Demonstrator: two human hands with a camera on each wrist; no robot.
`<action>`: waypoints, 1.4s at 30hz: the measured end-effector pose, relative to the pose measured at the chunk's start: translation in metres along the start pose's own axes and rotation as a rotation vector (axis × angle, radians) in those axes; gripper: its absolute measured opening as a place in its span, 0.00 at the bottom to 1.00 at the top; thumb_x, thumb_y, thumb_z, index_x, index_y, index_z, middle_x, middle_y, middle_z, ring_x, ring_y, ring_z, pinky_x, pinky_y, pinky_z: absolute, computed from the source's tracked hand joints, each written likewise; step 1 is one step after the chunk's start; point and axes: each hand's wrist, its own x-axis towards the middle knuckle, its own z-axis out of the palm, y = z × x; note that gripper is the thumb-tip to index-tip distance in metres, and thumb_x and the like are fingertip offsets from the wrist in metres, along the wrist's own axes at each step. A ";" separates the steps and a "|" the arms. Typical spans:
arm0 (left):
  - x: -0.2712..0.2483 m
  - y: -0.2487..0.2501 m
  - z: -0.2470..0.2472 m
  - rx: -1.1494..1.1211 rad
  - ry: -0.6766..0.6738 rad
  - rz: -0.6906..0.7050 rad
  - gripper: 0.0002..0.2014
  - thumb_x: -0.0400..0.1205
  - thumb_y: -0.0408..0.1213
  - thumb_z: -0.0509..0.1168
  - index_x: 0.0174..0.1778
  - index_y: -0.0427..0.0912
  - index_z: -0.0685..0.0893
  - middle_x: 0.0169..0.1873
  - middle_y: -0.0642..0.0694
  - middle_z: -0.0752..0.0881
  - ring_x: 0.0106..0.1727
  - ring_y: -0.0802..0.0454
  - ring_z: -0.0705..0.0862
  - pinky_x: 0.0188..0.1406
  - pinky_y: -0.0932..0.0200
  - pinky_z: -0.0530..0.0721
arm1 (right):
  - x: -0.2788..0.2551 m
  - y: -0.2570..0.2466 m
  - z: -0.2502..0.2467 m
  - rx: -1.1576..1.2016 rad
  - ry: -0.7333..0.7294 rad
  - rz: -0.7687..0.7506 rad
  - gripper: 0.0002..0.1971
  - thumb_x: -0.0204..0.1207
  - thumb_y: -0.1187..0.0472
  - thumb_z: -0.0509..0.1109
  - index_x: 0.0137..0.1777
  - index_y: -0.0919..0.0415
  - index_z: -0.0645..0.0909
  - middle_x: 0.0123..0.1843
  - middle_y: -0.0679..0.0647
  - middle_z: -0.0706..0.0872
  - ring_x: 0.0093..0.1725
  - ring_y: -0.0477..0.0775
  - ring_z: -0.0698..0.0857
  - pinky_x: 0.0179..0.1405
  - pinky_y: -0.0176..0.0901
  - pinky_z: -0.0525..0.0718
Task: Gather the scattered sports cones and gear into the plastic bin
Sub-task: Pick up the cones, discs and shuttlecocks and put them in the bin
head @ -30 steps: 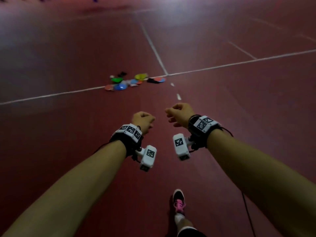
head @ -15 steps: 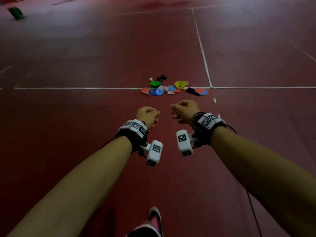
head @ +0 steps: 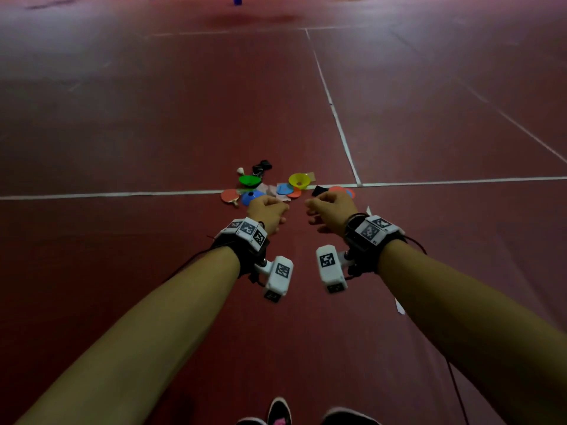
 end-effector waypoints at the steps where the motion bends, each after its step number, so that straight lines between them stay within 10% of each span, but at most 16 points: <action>1: 0.018 0.005 0.002 0.003 0.000 -0.008 0.02 0.82 0.33 0.66 0.43 0.43 0.80 0.35 0.44 0.83 0.31 0.53 0.81 0.23 0.62 0.73 | 0.018 -0.004 -0.001 -0.002 0.002 0.002 0.09 0.79 0.59 0.71 0.44 0.66 0.82 0.41 0.63 0.84 0.36 0.57 0.83 0.29 0.42 0.77; 6: 0.118 0.024 0.025 0.029 -0.019 -0.035 0.02 0.82 0.34 0.66 0.48 0.41 0.81 0.35 0.45 0.84 0.30 0.54 0.81 0.20 0.64 0.73 | 0.130 -0.011 -0.010 0.014 0.041 0.020 0.15 0.78 0.60 0.72 0.51 0.75 0.82 0.40 0.63 0.85 0.34 0.57 0.83 0.27 0.41 0.79; 14: 0.302 0.079 0.082 0.073 0.059 -0.059 0.03 0.81 0.33 0.67 0.42 0.43 0.81 0.32 0.47 0.84 0.30 0.55 0.83 0.23 0.63 0.75 | 0.343 -0.028 -0.064 0.032 -0.003 0.021 0.09 0.78 0.61 0.72 0.36 0.59 0.79 0.36 0.59 0.85 0.30 0.55 0.83 0.26 0.41 0.78; 26: 0.529 0.171 0.170 -0.082 0.137 -0.165 0.03 0.82 0.31 0.65 0.42 0.41 0.81 0.36 0.45 0.83 0.33 0.52 0.82 0.20 0.65 0.74 | 0.615 -0.099 -0.166 -0.117 0.014 -0.013 0.07 0.77 0.60 0.72 0.38 0.58 0.80 0.42 0.64 0.89 0.41 0.62 0.90 0.33 0.50 0.86; 42: 0.858 0.251 0.343 -0.122 -0.130 -0.275 0.05 0.82 0.31 0.65 0.41 0.41 0.80 0.35 0.45 0.82 0.30 0.52 0.79 0.27 0.60 0.72 | 0.944 -0.107 -0.253 -0.355 -0.015 0.151 0.06 0.78 0.62 0.67 0.40 0.55 0.81 0.43 0.60 0.90 0.45 0.61 0.91 0.44 0.60 0.91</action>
